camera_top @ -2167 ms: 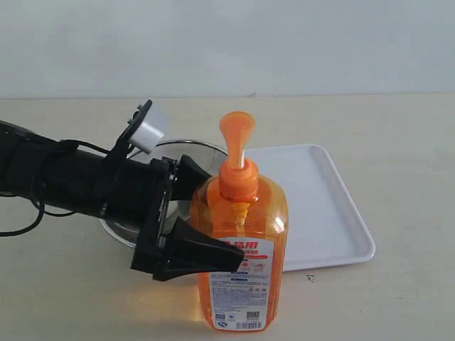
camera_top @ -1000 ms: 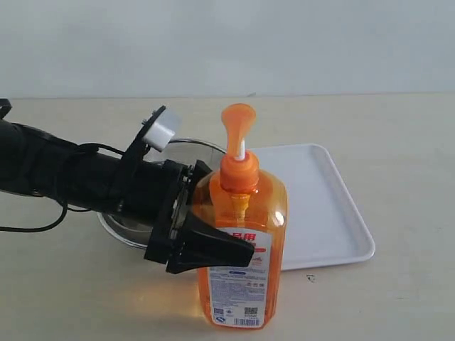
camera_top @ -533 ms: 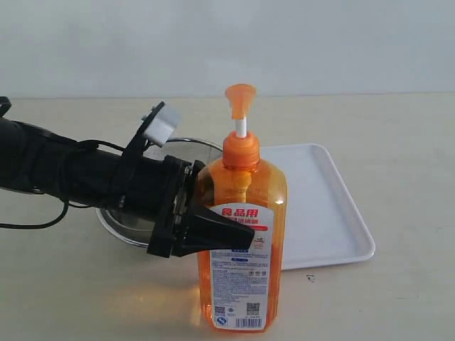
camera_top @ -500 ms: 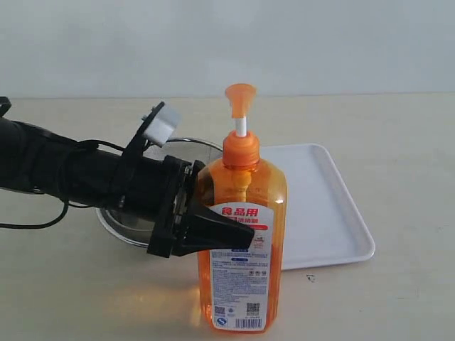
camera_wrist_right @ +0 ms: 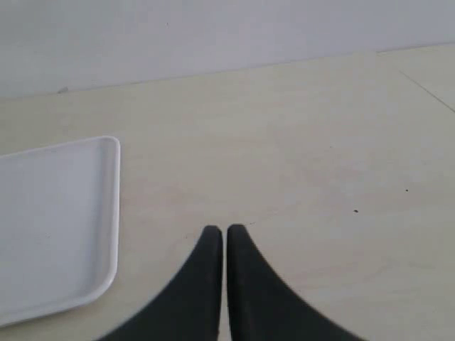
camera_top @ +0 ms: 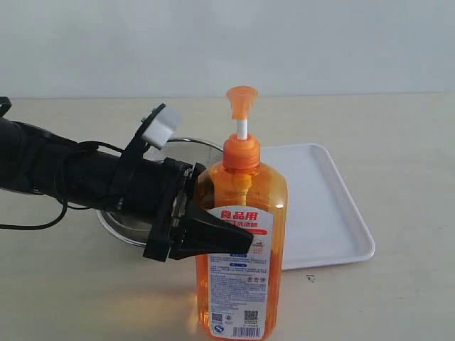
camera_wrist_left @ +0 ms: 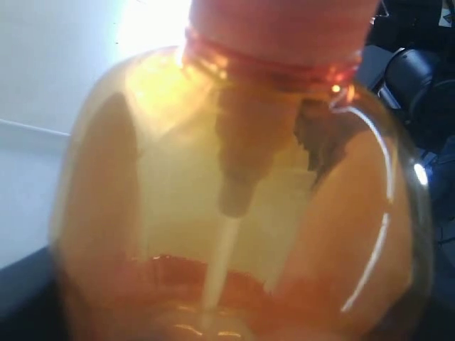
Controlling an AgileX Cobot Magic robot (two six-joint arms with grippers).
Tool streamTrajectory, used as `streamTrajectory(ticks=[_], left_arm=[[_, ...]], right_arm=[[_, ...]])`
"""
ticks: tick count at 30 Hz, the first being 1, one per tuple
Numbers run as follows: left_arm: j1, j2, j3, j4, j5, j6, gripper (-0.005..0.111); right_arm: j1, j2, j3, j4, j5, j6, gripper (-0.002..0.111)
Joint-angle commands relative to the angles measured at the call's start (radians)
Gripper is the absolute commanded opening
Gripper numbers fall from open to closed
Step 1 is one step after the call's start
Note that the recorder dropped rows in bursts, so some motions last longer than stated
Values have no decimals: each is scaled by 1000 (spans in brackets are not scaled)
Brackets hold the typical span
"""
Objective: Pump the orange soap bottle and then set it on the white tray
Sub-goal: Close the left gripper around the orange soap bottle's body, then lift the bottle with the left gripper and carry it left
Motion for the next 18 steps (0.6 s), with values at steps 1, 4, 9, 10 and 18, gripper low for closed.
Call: streamTrajectory(ticks=[1, 4, 9, 10, 18], left_arm=[[-5, -3, -3, -10, 45, 5, 9], [-5, -8, -3, -6, 45, 5, 9], [-5, -67, 12, 11, 45, 5, 9], [-5, -83, 20, 8, 45, 5, 9], [-5, -227, 65, 9, 45, 4, 9]], right_arm=[[-3, -5, -1, 0, -10, -5, 0], [-3, -5, -1, 0, -10, -5, 0], [-3, -5, -1, 0, -10, -5, 0], [-3, -5, -1, 0, -10, -5, 0], [-3, -5, -1, 0, -10, -5, 0]])
